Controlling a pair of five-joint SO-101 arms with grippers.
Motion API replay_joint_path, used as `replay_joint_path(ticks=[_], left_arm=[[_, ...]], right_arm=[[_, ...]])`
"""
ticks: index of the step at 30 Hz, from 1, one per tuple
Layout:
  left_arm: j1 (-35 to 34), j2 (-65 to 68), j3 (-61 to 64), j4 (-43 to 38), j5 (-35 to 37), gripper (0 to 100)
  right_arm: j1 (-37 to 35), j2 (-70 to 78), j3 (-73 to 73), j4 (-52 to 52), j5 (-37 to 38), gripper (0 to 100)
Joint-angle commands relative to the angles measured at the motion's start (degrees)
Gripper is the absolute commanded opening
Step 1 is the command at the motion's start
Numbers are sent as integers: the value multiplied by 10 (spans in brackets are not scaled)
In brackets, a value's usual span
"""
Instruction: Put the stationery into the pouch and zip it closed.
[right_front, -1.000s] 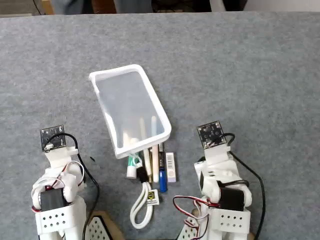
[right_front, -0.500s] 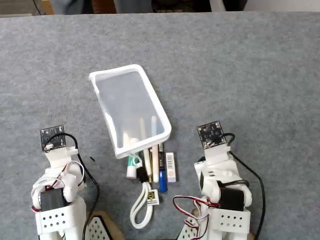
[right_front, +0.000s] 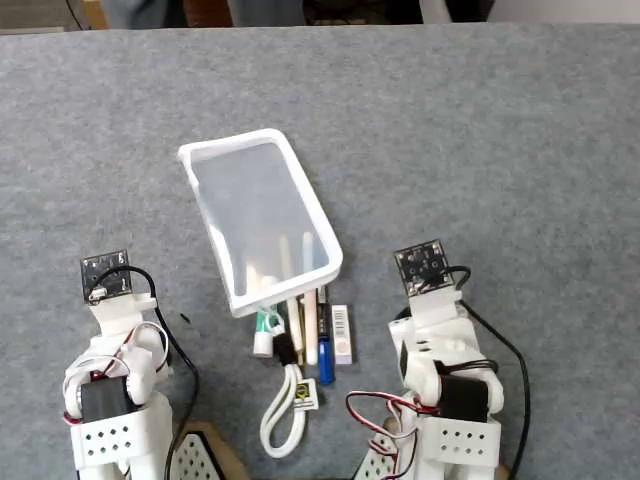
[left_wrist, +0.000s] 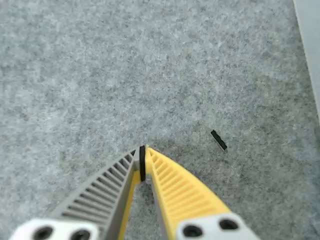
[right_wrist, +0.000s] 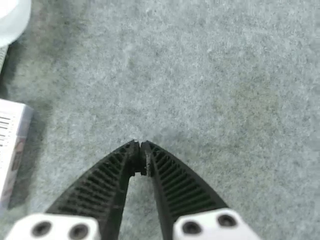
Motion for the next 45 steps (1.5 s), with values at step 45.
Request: replay_joint_path(ticks=[45], left_arm=[[-15,494,-407,32,57,29]], right_arm=[[-296,602,-567,134,-68,15]])
